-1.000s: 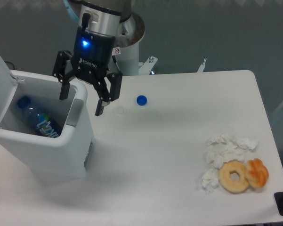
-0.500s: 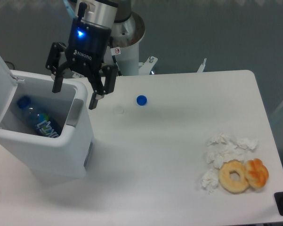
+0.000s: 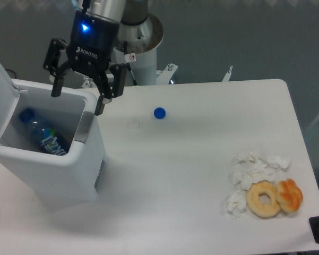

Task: Close the trash can
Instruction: 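Raise the gripper up and away from the trash can opening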

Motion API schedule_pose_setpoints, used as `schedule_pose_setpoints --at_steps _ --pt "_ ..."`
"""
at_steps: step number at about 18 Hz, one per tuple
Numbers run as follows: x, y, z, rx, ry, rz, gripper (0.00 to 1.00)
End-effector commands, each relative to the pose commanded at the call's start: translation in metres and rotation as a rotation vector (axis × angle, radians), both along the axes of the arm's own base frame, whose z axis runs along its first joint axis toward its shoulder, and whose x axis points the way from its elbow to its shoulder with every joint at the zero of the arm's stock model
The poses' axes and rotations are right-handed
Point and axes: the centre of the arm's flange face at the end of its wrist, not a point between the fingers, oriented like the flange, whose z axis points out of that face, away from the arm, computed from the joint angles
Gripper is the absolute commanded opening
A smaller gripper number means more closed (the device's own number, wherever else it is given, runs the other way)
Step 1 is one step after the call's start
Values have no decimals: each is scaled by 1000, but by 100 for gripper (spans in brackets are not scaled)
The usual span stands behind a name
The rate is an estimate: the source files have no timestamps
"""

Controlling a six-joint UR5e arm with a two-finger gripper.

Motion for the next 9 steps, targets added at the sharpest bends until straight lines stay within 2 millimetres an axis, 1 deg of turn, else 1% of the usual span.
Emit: schedule_pose_setpoints --at_steps 1,3,7,9 --pt "8 2 2 11 -10 -20 100" --pt "25 1 14 50 -33 -60 100" --pt "46 -9 37 113 -123 -69 100" --pt "57 -17 47 129 -127 -67 100"
